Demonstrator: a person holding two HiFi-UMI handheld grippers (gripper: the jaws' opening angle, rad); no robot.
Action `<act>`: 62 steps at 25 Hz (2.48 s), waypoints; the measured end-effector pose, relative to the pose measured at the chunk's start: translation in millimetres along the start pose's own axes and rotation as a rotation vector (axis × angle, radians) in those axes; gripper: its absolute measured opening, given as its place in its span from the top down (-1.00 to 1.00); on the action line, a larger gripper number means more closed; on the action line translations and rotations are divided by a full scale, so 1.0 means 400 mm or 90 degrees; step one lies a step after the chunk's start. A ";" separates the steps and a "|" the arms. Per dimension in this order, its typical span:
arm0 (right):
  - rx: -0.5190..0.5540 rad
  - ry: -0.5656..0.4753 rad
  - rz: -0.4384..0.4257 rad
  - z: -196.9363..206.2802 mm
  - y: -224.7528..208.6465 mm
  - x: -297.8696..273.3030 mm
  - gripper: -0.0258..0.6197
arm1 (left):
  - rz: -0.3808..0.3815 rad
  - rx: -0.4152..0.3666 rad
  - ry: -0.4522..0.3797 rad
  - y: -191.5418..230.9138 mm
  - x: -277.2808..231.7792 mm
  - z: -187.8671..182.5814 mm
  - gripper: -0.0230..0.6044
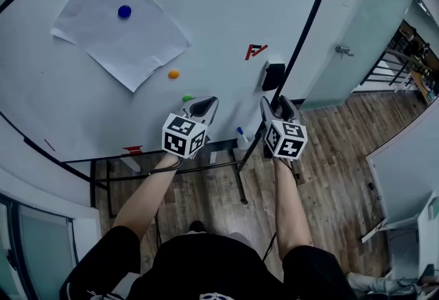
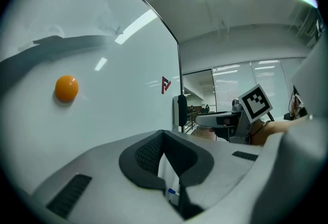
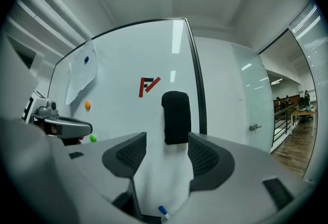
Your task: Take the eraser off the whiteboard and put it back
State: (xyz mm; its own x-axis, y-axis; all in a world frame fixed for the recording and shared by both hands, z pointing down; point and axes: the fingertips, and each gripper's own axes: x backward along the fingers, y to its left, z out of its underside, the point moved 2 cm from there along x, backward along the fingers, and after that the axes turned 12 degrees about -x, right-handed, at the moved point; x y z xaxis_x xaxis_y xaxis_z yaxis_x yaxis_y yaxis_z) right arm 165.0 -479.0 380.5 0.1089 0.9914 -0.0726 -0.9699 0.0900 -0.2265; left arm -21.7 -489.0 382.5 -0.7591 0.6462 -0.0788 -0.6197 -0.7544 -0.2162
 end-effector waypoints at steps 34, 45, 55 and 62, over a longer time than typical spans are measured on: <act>0.042 0.023 0.016 -0.018 -0.057 -0.204 0.05 | -0.045 -0.006 0.021 0.052 -0.084 0.012 0.89; 0.053 0.028 0.009 -0.020 -0.059 -0.201 0.06 | -0.036 -0.005 0.022 0.034 -0.114 0.013 0.89; 0.062 0.034 0.009 -0.013 -0.068 -0.178 0.07 | -0.030 -0.005 0.018 0.018 -0.128 0.006 0.89; 0.064 0.031 0.016 -0.012 -0.089 -0.151 0.08 | -0.016 -0.004 0.014 -0.005 -0.152 -0.001 0.89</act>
State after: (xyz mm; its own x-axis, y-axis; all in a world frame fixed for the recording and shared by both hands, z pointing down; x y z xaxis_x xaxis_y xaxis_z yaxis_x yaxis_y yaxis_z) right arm 193.9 -542.5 388.3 0.0924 0.9879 -0.1247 -0.9891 0.0766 -0.1257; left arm 25.9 -526.9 387.3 -0.7387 0.6674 -0.0941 -0.6373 -0.7370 -0.2251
